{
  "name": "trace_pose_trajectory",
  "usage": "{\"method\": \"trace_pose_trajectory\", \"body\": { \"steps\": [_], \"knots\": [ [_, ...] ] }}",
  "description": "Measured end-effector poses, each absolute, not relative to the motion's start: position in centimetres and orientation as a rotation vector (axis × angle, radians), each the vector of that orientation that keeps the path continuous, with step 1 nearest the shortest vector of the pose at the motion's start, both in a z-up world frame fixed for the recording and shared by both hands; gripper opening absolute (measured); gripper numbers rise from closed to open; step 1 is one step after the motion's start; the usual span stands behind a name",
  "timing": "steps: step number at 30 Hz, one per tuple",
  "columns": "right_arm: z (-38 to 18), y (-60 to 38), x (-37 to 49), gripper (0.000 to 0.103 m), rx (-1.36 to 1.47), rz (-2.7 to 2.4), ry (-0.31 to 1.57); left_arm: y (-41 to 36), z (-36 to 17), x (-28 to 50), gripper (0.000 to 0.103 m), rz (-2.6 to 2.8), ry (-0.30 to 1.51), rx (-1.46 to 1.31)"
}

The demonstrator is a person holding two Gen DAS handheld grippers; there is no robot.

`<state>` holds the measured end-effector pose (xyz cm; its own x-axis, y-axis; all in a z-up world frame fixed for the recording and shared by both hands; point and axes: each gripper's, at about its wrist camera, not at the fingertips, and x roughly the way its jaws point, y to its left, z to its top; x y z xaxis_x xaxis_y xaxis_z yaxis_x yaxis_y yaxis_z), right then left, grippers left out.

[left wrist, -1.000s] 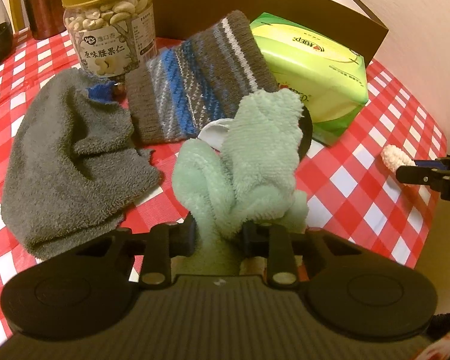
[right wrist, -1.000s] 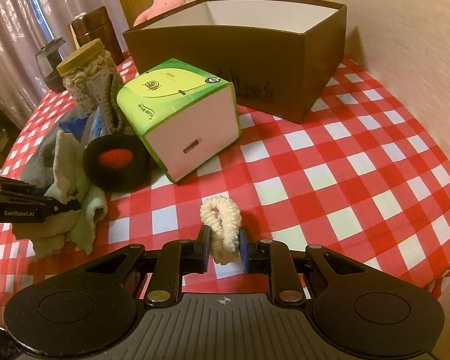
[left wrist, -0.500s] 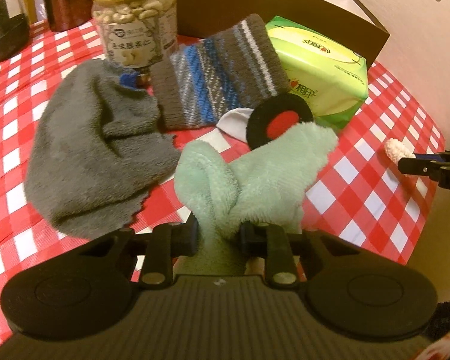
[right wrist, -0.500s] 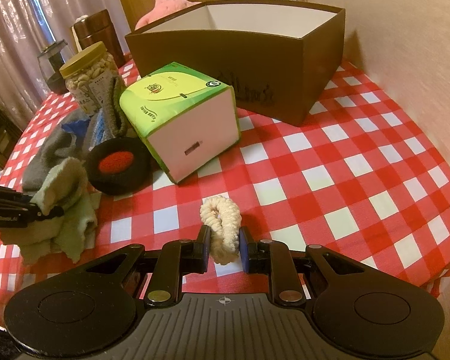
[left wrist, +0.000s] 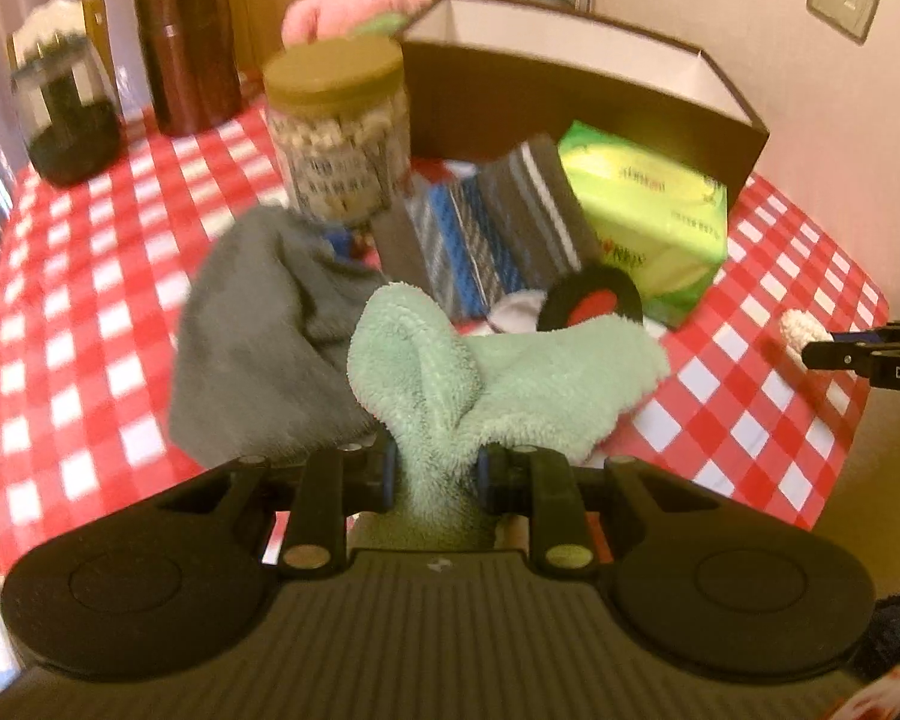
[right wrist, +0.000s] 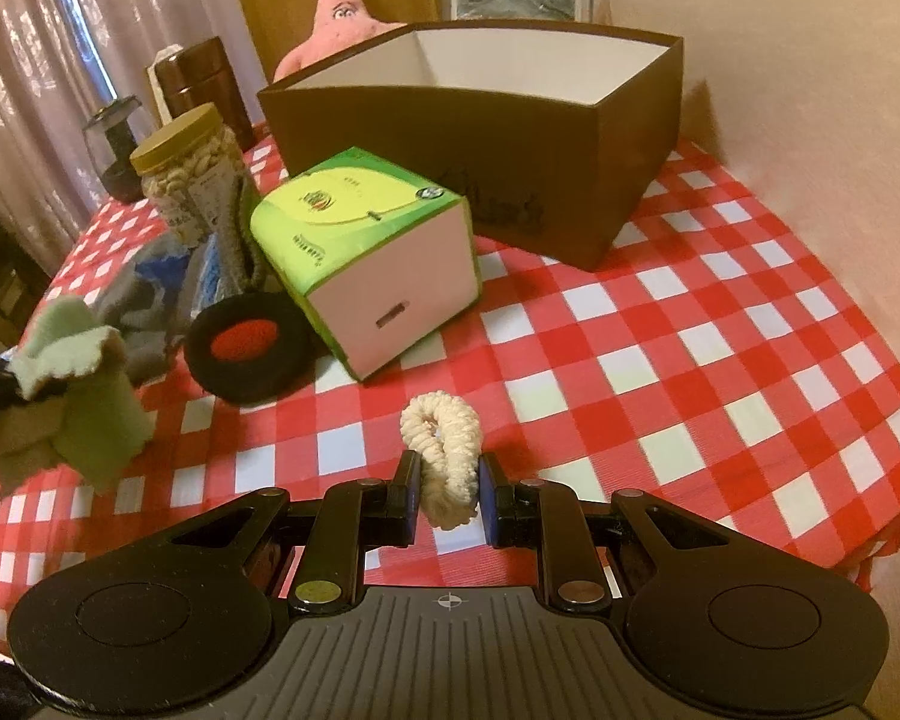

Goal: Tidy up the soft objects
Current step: 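Carry the mint towel and hair tie with both tools over the brown box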

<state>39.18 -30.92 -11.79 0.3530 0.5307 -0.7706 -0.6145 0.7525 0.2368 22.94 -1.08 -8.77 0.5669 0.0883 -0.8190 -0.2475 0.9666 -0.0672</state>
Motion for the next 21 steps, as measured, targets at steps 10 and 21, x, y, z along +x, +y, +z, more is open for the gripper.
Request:
{"method": "trace_pose_trajectory", "body": {
  "steps": [10,21],
  "knots": [
    [-9.5,-32.0,40.9,0.020,-0.084,0.712,0.895,0.5,-4.3,24.3,0.022,0.228,0.824,-0.053],
    [-5.2,-32.0,45.7,0.020,-0.066,0.709,0.759,1.5,-0.5,29.4,0.022,0.185,0.708,0.003]
  ]
}}
